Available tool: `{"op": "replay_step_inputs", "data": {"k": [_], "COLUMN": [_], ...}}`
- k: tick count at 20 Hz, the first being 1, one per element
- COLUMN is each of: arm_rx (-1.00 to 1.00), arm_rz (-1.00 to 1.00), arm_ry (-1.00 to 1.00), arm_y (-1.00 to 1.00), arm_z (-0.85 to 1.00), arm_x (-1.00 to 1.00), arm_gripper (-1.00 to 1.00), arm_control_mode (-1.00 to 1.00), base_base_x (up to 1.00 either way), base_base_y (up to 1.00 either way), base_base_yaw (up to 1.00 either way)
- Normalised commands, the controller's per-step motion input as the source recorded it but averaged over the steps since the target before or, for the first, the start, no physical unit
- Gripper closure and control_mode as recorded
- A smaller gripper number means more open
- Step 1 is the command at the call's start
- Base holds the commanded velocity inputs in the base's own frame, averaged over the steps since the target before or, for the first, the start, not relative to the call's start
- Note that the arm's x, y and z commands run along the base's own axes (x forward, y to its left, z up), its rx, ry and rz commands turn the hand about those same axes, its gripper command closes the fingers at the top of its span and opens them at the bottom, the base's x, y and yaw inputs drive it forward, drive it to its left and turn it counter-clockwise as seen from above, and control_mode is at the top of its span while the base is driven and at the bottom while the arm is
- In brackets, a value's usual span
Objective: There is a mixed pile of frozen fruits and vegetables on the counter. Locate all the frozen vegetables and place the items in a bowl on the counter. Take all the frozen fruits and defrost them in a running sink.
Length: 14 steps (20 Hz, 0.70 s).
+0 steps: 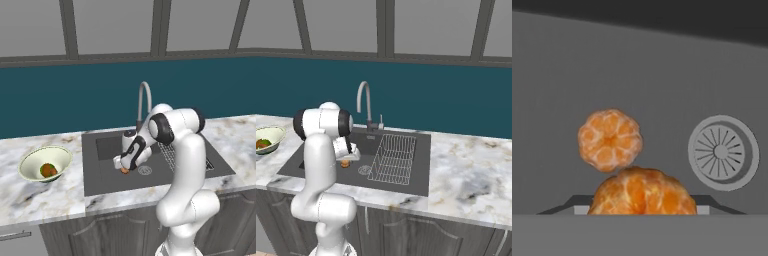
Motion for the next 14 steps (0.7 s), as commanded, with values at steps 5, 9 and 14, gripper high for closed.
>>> {"op": "replay_step_inputs", "data": {"k": [5, 9, 14], "arm_rx": [0.0, 0.0, 0.0], "arm_rz": [0.0, 0.0, 0.0], "arm_ry": [0.0, 0.0, 0.0], "arm_y": [0.0, 0.0, 0.0], "arm_z": [-0.17, -0.17, -0.16], "arm_x": [0.08, 0.08, 0.06], "arm_gripper": [1.0, 1.0, 1.0], "arm_control_mode": [-1.0, -1.0, -1.0], "base_base_x": [0.0, 0.0, 0.0], "base_base_y": [0.0, 0.0, 0.0], "base_base_yaw": [0.0, 0.0, 0.0]}}
